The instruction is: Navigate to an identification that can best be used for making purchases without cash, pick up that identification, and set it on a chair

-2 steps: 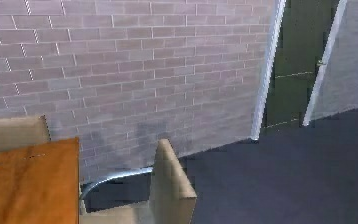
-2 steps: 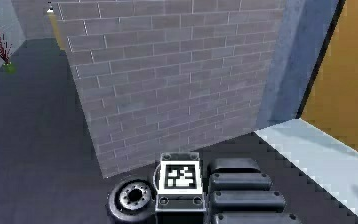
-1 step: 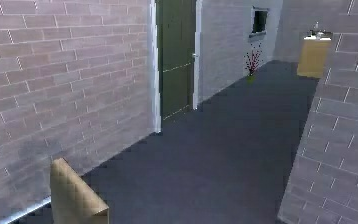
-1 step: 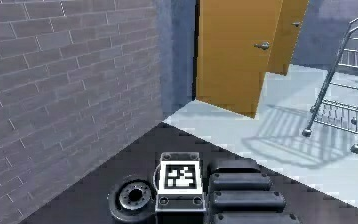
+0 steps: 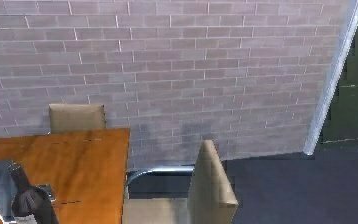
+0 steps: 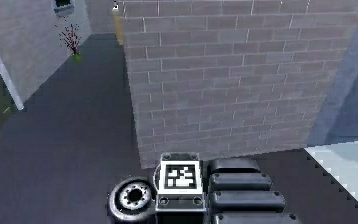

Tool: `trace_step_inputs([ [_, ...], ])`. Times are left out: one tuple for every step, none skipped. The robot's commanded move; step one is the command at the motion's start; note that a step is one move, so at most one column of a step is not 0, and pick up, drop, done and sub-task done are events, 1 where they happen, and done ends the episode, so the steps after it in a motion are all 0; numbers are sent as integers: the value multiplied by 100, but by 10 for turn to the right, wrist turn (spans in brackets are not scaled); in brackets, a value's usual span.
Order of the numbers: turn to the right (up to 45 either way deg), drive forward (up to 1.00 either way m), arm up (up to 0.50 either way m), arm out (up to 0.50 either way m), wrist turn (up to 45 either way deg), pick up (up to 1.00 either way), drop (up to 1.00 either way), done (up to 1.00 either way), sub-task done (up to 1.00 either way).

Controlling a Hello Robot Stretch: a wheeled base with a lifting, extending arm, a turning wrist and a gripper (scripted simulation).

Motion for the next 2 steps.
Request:
trace_step_inputs([
  [-450, 0, 0, 0, 0, 0, 0, 0, 0],
  [-30, 0, 0, 0, 0, 0, 0, 0, 0],
])
